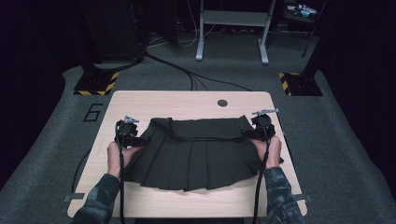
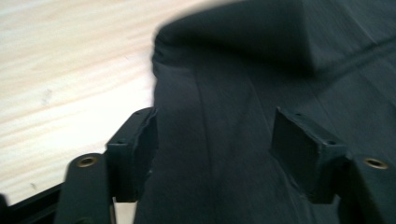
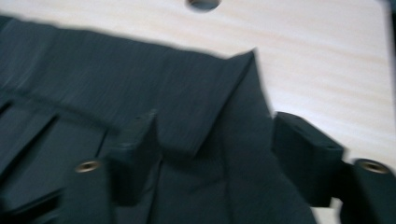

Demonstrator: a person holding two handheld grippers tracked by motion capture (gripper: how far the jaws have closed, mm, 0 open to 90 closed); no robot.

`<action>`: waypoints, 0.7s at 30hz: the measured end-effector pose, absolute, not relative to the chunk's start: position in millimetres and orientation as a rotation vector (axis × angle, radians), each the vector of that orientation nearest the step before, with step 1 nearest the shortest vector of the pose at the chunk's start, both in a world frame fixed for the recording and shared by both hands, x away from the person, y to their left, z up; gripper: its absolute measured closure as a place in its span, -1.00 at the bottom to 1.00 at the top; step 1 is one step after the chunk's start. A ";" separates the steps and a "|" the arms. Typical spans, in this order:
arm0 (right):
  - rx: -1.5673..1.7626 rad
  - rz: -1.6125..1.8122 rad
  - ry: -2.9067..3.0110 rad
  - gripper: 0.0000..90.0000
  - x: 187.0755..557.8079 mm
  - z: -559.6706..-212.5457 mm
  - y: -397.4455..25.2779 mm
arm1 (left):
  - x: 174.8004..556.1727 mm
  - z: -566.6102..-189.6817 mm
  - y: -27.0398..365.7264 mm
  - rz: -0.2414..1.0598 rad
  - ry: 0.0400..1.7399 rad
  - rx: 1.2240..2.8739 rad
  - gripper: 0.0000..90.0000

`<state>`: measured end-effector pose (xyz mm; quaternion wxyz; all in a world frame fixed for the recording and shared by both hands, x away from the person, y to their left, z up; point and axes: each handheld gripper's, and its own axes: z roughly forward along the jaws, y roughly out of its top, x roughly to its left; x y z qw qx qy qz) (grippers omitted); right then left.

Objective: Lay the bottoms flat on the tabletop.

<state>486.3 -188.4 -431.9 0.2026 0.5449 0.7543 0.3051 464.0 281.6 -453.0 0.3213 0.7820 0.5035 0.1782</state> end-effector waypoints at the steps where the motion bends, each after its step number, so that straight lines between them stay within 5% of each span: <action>1: 1.493 0.824 2.149 -0.56 481.6 -442.5 -186.6 | 463.0 -456.6 280.3 0.472 1.311 2.071 -0.38; 11: 1.535 0.716 2.282 -0.66 470.7 -500.7 -190.5 | 451.3 -505.1 277.5 0.367 1.355 2.180 -0.56; 21: 1.516 0.776 2.240 -0.65 448.3 -510.3 -191.3 | 427.0 -513.1 282.9 0.435 1.338 2.153 -0.60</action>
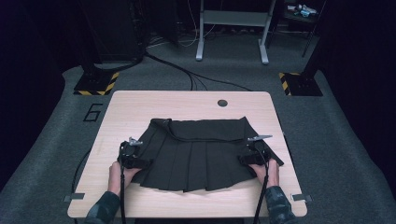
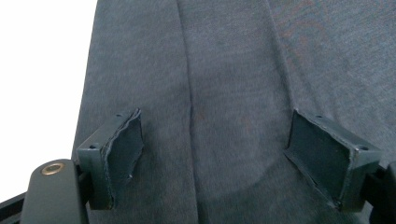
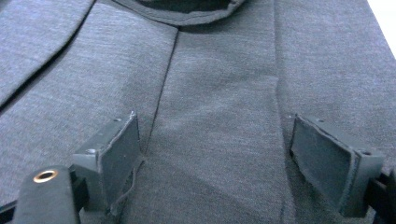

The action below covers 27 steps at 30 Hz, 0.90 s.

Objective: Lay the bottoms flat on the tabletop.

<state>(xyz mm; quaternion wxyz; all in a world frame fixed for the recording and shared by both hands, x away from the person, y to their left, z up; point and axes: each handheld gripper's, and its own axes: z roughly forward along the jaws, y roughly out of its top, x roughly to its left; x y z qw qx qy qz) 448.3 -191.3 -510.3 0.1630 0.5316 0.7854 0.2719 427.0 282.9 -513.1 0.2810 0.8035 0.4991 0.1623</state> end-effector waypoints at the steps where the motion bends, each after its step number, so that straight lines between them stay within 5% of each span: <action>1: 1.496 0.787 2.239 -0.65 445.4 -511.0 -192.2 | 424.1 -513.0 283.3 0.445 1.346 2.153 -0.60; 27: 1.438 0.827 2.279 -0.78 366.1 -513.2 -180.6 | 347.0 -514.3 306.5 0.469 1.320 2.153 -0.61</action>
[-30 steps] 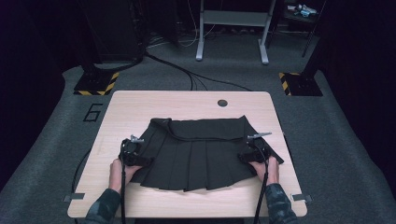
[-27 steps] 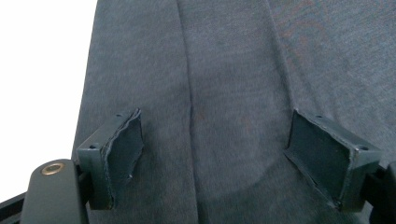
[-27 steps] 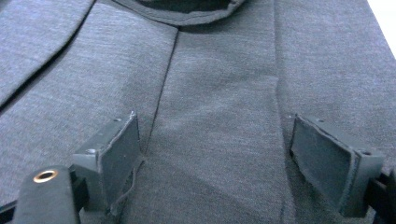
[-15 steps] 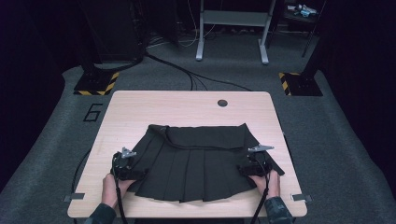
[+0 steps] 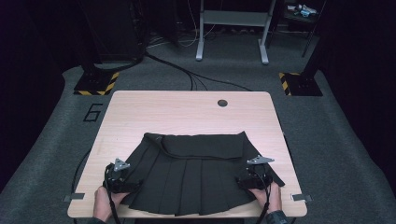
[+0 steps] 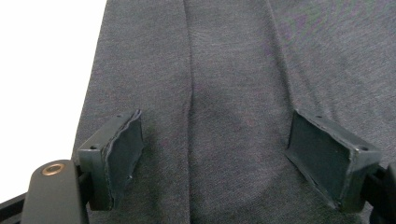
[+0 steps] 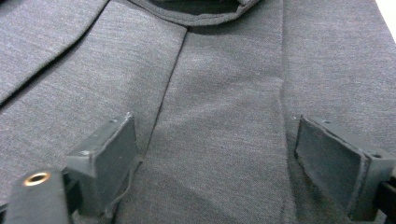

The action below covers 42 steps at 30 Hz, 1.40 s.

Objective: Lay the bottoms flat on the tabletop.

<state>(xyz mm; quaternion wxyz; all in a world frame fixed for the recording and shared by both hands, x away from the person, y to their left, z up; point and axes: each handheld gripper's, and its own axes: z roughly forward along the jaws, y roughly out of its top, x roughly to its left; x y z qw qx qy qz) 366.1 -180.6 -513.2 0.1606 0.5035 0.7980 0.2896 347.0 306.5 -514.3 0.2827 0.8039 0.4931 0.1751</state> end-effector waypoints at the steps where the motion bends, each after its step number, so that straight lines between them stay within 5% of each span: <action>1: 1.440 0.819 2.288 -0.82 366.3 -511.3 -180.3 | 347.7 -512.2 304.3 0.474 1.339 2.153 -0.66; 9: 1.344 0.857 2.225 -0.74 384.1 -469.8 -173.6 | 366.4 -461.5 275.4 0.529 1.222 2.103 -0.71; 17: 1.332 0.837 2.260 -0.50 420.7 -472.9 -158.2 | 417.1 -451.7 238.3 0.514 1.174 2.118 -0.60; 36: 1.449 0.755 2.267 -0.05 436.9 -490.9 -158.5 | 448.8 -489.6 231.0 0.474 1.303 2.112 0.36; 42: 1.471 0.783 2.269 0.31 433.4 -497.6 -160.2 | 443.1 -498.0 233.9 0.440 1.289 2.115 0.73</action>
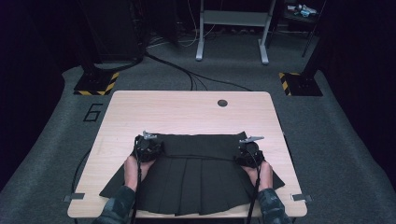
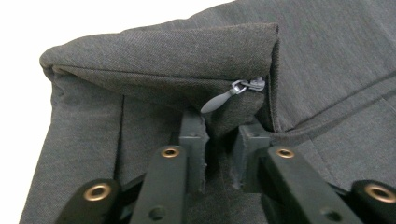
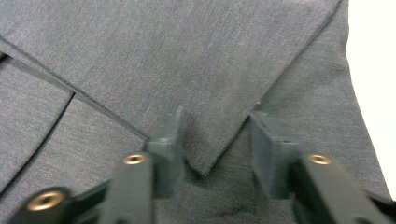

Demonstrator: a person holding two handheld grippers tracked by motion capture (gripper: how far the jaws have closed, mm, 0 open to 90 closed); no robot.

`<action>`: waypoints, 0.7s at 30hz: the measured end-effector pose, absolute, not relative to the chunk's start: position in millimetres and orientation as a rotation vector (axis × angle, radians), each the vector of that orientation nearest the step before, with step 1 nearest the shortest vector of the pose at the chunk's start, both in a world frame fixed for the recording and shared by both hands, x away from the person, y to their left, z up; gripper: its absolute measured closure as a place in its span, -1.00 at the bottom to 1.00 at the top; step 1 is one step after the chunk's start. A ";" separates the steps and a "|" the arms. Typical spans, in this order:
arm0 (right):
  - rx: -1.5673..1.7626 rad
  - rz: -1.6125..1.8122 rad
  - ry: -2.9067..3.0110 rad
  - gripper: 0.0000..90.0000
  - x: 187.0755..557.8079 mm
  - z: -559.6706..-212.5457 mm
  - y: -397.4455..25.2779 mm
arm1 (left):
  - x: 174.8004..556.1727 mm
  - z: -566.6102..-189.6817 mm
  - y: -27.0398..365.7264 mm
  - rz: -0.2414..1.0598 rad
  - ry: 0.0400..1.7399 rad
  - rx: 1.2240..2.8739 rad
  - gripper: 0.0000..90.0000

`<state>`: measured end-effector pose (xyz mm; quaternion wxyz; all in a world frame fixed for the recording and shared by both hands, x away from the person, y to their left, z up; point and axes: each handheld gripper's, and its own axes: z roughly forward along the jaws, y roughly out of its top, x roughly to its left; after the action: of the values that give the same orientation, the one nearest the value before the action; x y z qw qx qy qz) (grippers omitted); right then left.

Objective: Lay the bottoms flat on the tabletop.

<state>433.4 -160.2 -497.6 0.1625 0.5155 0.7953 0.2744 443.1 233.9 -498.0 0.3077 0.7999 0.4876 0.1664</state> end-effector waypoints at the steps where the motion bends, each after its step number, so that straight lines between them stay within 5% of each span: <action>1: 1.471 0.794 2.265 0.39 433.4 -497.2 -160.9 | 442.7 -498.2 234.1 0.442 1.284 2.114 0.76; 8: 1.457 0.825 2.255 0.83 430.6 -497.5 -160.3 | 438.5 -500.5 234.2 0.456 1.275 2.123 0.87; 15: 1.383 0.813 2.265 0.86 431.1 -478.5 -157.3 | 442.2 -478.6 239.9 0.437 1.227 2.093 0.90; 21: 1.431 0.845 2.233 0.84 496.5 -415.5 -150.4 | 512.6 -416.9 241.5 0.516 1.267 2.017 0.91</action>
<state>496.5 -150.4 -415.5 0.1781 0.5060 0.7893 0.2987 512.6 241.5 -416.9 0.3449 0.7769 0.4878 0.1987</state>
